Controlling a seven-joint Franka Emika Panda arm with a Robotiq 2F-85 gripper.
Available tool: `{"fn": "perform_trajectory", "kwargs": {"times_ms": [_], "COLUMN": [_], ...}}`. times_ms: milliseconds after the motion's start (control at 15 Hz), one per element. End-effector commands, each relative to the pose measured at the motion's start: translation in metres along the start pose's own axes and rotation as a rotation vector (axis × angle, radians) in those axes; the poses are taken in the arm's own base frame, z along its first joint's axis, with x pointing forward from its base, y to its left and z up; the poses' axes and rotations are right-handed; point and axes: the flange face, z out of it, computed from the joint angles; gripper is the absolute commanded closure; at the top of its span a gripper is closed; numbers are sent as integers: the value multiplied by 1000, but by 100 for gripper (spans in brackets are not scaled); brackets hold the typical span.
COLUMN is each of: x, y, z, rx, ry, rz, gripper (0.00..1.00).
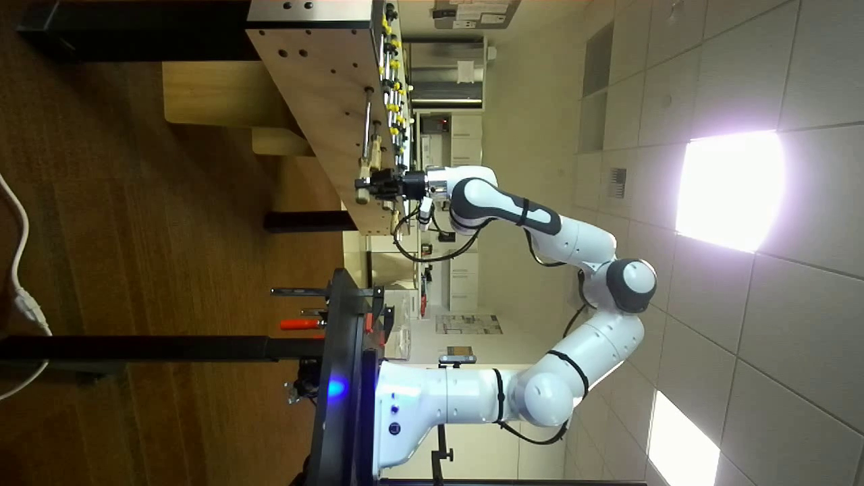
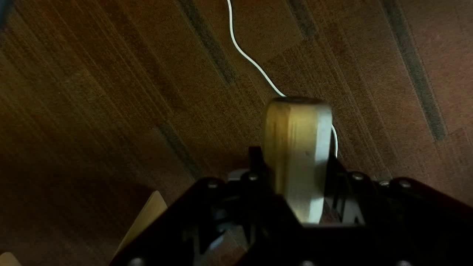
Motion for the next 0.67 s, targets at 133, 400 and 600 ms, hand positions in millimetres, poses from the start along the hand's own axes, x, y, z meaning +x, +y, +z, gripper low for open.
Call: {"fn": "perform_trajectory", "kwargs": {"times_ms": [133, 400, 600], "x": [-50, -66, -81], "y": [-25, -31, -59], "z": [-52, -73, -105], "rx": [25, 27, 38], "ry": [21, 21, 8], "rz": [2, -19, -62], "gripper": [85, 84, 42]}}
